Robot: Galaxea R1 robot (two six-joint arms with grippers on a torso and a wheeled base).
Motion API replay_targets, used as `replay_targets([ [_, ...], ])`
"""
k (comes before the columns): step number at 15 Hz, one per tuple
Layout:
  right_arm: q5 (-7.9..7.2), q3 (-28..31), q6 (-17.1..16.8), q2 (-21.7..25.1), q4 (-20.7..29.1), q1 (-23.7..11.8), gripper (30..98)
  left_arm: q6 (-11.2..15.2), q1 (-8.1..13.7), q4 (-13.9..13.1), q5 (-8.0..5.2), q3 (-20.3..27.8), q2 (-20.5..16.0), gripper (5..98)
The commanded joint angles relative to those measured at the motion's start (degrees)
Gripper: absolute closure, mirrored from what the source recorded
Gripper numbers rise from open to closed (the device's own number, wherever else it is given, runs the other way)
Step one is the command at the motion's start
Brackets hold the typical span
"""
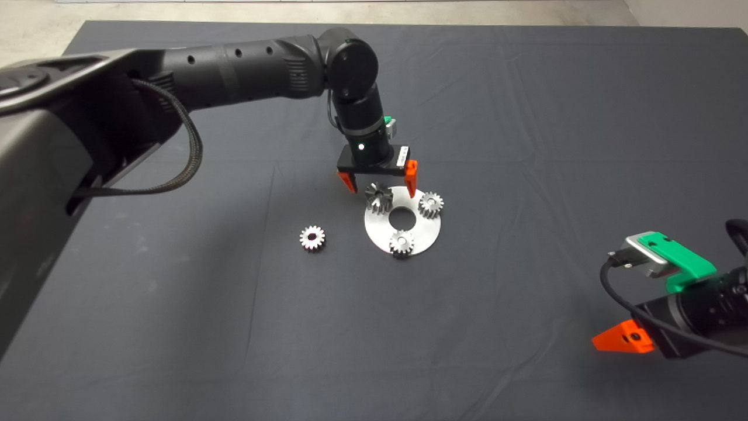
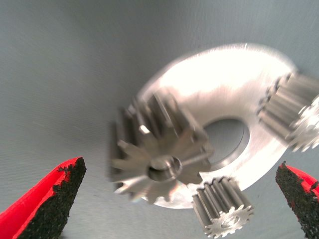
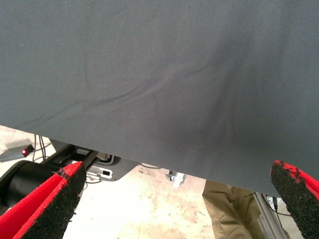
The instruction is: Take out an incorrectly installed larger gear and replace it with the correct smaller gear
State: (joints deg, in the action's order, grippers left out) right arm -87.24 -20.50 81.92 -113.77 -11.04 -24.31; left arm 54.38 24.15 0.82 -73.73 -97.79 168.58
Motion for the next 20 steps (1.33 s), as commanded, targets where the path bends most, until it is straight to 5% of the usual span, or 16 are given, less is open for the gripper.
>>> replay_targets([
  [1,-0.04,0.1,-0.1,0.4,1.6,-1.1,30.7,0.3,1.0,-0.9,-0.45,0.1,0.2,6.1],
  [12,-0.04,0.0,-0.3,0.4,1.6,-1.2,30.7,0.3,1.4,-0.8,-0.36,-0.8,0.2,6.1],
  [20,-0.04,0.0,-0.3,0.4,1.6,-1.8,30.7,-0.1,-0.3,-0.2,-0.12,-1.4,0.2,6.1],
])
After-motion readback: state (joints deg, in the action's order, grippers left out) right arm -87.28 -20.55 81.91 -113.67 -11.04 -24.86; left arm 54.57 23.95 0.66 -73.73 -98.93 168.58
